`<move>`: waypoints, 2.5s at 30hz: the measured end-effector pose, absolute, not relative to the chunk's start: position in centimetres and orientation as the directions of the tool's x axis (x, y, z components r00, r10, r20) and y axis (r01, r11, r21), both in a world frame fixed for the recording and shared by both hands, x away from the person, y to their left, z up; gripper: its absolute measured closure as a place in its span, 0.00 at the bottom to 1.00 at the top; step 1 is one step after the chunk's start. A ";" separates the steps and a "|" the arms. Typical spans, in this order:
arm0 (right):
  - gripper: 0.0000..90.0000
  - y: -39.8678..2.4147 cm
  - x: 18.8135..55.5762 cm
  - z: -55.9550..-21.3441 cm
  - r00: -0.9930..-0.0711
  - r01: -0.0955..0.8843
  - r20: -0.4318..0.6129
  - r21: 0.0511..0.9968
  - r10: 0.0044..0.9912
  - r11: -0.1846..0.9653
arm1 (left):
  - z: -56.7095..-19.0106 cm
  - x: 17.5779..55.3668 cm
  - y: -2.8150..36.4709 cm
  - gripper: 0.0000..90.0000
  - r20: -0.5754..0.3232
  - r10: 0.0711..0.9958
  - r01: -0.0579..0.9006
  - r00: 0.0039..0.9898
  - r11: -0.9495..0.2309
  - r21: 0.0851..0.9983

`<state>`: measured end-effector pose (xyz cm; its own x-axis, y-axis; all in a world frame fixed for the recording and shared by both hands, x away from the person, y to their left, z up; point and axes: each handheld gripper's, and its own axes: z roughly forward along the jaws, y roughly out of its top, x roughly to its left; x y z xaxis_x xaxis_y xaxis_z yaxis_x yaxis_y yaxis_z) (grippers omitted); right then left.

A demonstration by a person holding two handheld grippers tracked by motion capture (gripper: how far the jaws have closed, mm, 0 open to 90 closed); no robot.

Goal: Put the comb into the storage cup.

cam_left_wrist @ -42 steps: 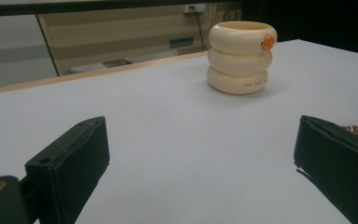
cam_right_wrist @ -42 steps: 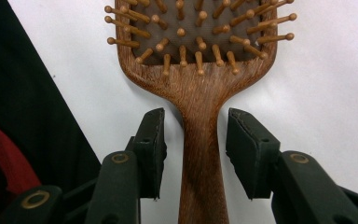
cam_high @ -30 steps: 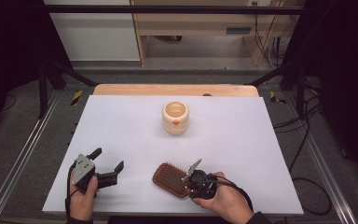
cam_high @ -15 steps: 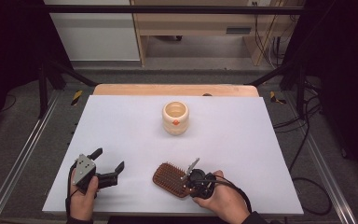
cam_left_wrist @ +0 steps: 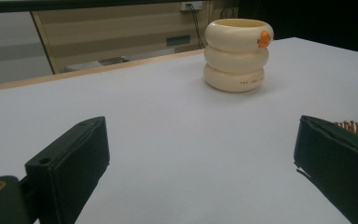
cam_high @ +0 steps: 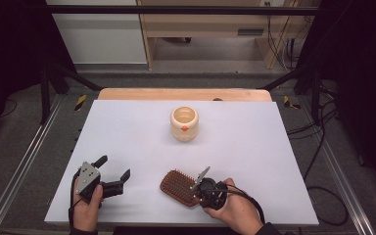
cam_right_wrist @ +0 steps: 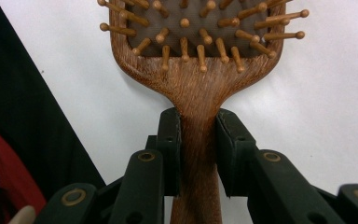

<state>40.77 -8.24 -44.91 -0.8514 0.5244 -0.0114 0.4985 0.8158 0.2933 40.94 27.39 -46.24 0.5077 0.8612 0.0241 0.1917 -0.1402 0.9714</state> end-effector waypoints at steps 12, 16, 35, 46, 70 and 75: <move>0.81 -8.3 40.6 -44.5 -0.850 0.480 -0.052 0.329 0.523 0.813 | -46.2 40.9 27.4 0.03 0.022 0.861 0.190 0.508 -0.137 0.972; 0.81 -8.5 40.8 -44.2 -0.844 0.479 -0.060 0.365 0.534 0.798 | -46.2 40.9 27.4 0.03 0.022 0.861 0.188 0.508 -0.135 0.973; 0.81 -11.1 41.7 -40.6 -0.777 0.353 -0.083 0.763 0.624 0.541 | -43.0 40.1 21.6 0.05 -0.045 0.713 0.124 0.699 -0.059 0.991; 0.81 -11.6 41.9 -40.0 -0.744 0.258 -0.078 0.883 0.664 0.393 | -39.9 41.1 16.9 0.05 -0.067 0.639 0.146 0.767 -0.070 0.987; 0.81 -12.3 41.5 -41.4 -0.708 0.154 -0.078 0.953 0.702 0.260 | -35.3 42.4 11.9 0.05 -0.139 0.592 0.181 0.794 -0.012 0.983; 0.81 -12.2 41.3 -41.6 -0.709 0.144 -0.075 0.958 0.701 0.249 | -34.5 42.7 11.3 0.04 -0.158 0.581 0.192 0.798 0.003 0.981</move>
